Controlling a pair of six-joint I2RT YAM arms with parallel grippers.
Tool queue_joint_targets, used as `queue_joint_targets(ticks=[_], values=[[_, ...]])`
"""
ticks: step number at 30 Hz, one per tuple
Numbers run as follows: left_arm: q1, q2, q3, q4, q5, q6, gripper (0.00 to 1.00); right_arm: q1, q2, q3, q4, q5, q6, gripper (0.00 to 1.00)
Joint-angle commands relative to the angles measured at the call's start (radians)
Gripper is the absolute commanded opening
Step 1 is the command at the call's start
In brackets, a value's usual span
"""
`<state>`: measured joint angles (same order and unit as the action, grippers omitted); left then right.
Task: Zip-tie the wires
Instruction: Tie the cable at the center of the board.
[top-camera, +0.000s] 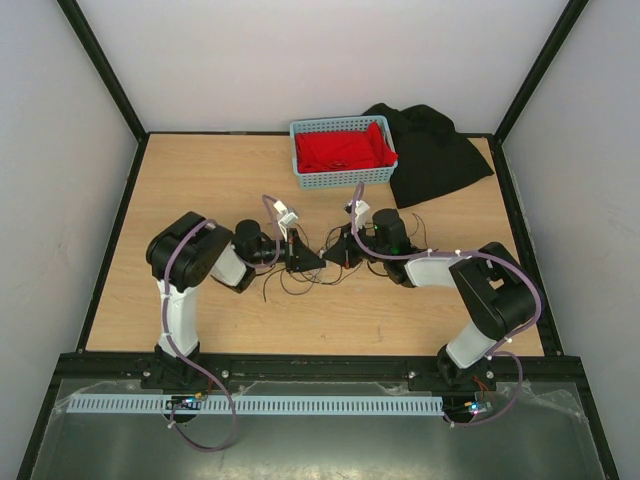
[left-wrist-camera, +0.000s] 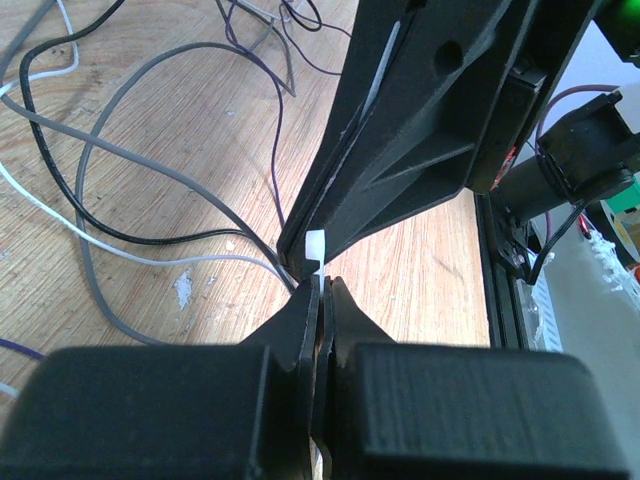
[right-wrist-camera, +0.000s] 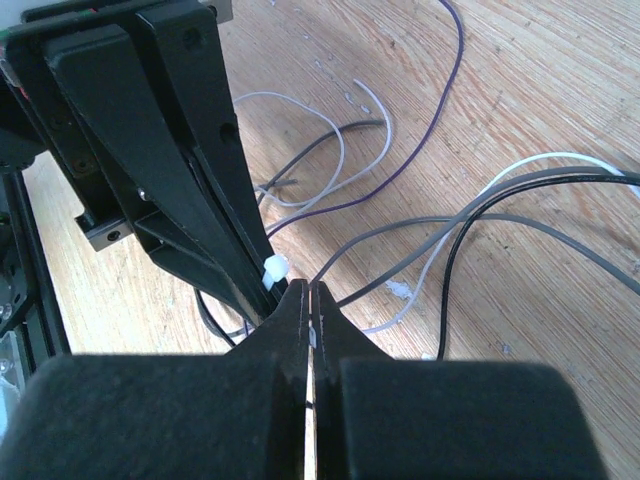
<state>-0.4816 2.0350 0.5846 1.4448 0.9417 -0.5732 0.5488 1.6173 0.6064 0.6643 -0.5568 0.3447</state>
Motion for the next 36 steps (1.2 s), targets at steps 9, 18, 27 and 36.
queue_joint_targets(ticks=[9, 18, 27, 36], values=[[-0.006, 0.024, 0.024, 0.035, -0.016, -0.021, 0.0, -0.001, 0.018, -0.019, 0.066, -0.02, 0.056, 0.0], [-0.008, 0.028, 0.024, 0.035, -0.03, -0.022, 0.0, -0.001, 0.034, -0.023, 0.088, -0.039, 0.109, 0.0], [-0.011, 0.033, 0.026, 0.036, -0.037, -0.022, 0.0, -0.001, 0.043, -0.026, 0.102, -0.039, 0.137, 0.0], [-0.018, 0.041, 0.036, 0.035, -0.037, -0.022, 0.0, -0.001, 0.061, -0.028, 0.121, -0.043, 0.169, 0.0]])
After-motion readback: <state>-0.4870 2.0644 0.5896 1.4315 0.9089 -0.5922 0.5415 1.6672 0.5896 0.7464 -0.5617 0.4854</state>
